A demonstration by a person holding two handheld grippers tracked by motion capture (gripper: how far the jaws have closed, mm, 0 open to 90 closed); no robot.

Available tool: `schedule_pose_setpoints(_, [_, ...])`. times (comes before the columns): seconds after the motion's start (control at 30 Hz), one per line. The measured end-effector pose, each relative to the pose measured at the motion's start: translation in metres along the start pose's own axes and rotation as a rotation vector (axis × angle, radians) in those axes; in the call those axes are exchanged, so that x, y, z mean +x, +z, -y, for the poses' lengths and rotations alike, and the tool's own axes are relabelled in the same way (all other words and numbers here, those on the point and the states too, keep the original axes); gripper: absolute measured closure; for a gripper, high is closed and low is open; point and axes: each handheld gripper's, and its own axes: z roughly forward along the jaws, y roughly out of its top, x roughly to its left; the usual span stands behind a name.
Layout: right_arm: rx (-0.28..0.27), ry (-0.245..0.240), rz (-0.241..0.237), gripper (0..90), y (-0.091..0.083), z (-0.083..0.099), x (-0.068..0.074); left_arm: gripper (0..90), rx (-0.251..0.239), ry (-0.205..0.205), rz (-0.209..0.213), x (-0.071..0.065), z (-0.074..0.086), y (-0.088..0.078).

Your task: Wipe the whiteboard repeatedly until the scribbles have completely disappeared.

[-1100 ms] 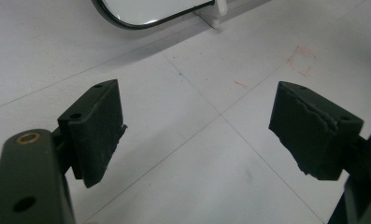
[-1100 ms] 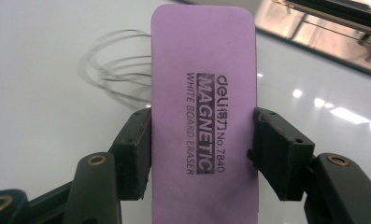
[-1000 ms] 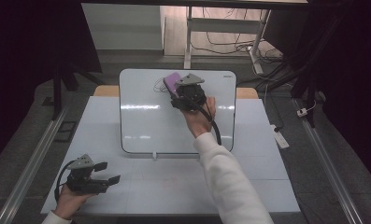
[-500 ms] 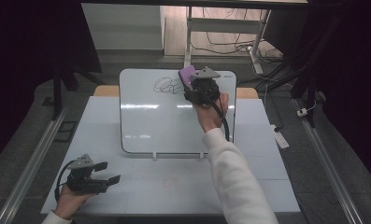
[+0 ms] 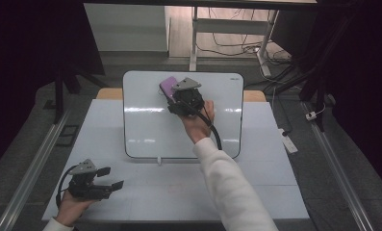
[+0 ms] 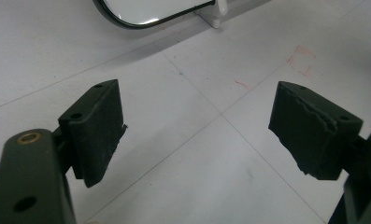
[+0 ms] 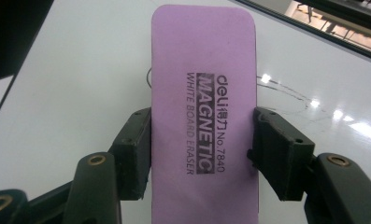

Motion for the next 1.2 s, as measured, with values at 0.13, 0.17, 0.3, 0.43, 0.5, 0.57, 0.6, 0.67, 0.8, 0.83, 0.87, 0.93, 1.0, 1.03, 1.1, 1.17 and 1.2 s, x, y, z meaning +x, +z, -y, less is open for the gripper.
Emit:
schedule_pose_setpoints(0.13, [-0.009,0.009,0.044,40.8,-0.006,-0.001,-0.013,18.5,0.001,-0.001,0.000,0.000,0.000,0.000])
schedule_pose_setpoints(0.17, [-0.013,0.017,0.061,40.8,-0.008,-0.001,-0.019,18.5,0.001,0.000,0.000,0.000,0.000,0.000])
schedule_pose_setpoints(0.3, [-0.028,0.097,0.081,40.8,-0.014,-0.003,-0.042,18.5,0.001,-0.001,0.001,0.000,0.000,0.000])
schedule_pose_setpoints(0.43, [-0.019,0.061,0.074,40.8,-0.007,-0.007,-0.027,18.5,0.000,0.000,0.001,0.000,-0.001,0.000])
schedule_pose_setpoints(0.5, [-0.013,0.048,0.040,40.8,-0.002,-0.009,-0.015,18.5,0.000,0.000,-0.001,0.000,0.000,0.000])
schedule_pose_setpoints(0.57, [0.003,0.016,0.006,40.8,0.005,-0.010,0.001,18.5,-0.001,0.000,0.000,0.000,0.000,0.000])
schedule_pose_setpoints(0.6, [0.009,0.002,-0.008,40.8,0.008,-0.010,0.008,18.5,-0.001,0.000,0.000,0.000,0.000,0.000])
schedule_pose_setpoints(0.67, [0.018,-0.019,-0.038,40.8,0.011,-0.010,0.020,18.5,-0.002,-0.001,0.001,0.000,0.000,0.000])
schedule_pose_setpoints(0.8, [0.024,-0.012,-0.051,40.8,0.010,-0.009,0.020,18.5,-0.001,-0.001,0.000,0.001,0.000,0.000])
schedule_pose_setpoints(0.83, [0.023,-0.008,-0.037,40.8,0.009,-0.009,0.016,18.5,-0.002,-0.001,-0.001,0.001,0.000,0.000])
schedule_pose_setpoints(0.87, [0.021,-0.006,-0.019,40.8,0.007,-0.010,0.011,18.5,-0.002,-0.001,-0.001,0.001,0.000,-0.001])
schedule_pose_setpoints(0.93, [0.018,0.010,0.018,40.8,0.002,-0.010,-0.001,18.5,-0.002,-0.001,0.000,0.000,0.000,-0.001])
schedule_pose_setpoints(1.0, [0.015,0.020,0.058,40.8,-0.002,-0.011,-0.012,18.5,-0.002,0.001,0.001,0.000,0.000,0.000])
schedule_pose_setpoints(1.03, [0.017,0.025,0.074,40.8,-0.004,-0.012,-0.017,18.5,-0.001,0.002,0.000,0.000,-0.001,0.000])
schedule_pose_setpoints(1.1, [0.020,0.037,0.081,40.8,-0.006,-0.013,-0.024,18.5,-0.001,0.004,0.001,0.000,-0.001,0.000])
schedule_pose_setpoints(1.17, [0.025,0.031,0.087,40.9,-0.005,-0.014,-0.022,18.5,-0.001,0.004,0.001,0.000,-0.001,0.000])
schedule_pose_setpoints(1.2, [0.027,0.028,0.081,40.8,-0.004,-0.014,-0.019,18.5,-0.002,0.004,0.001,0.000,-0.001,0.000])
